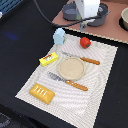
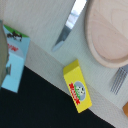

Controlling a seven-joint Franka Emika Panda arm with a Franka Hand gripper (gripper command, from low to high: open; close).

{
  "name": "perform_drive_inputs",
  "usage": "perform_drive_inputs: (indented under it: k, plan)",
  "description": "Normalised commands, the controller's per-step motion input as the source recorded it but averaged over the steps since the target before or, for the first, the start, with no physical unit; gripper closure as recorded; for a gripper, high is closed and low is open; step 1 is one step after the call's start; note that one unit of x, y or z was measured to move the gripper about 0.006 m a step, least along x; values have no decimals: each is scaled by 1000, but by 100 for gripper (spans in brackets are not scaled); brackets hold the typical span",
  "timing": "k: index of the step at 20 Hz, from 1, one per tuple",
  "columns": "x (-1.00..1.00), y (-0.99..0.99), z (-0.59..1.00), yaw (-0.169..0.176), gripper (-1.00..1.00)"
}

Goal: Interact with the objects in diverse but meaningful ways.

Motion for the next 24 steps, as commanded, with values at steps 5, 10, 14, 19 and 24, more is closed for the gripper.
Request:
perform_drive_inputs:
  k: [5,10,14,19,24]
  plan:
    - [-687,-514,-366,21,-100]
    - [-759,-463,-422,16,-100]
    - [-831,-427,-527,14,-100]
    - [-816,-422,-538,21,-100]
    - [-491,-435,-318,53,-100]
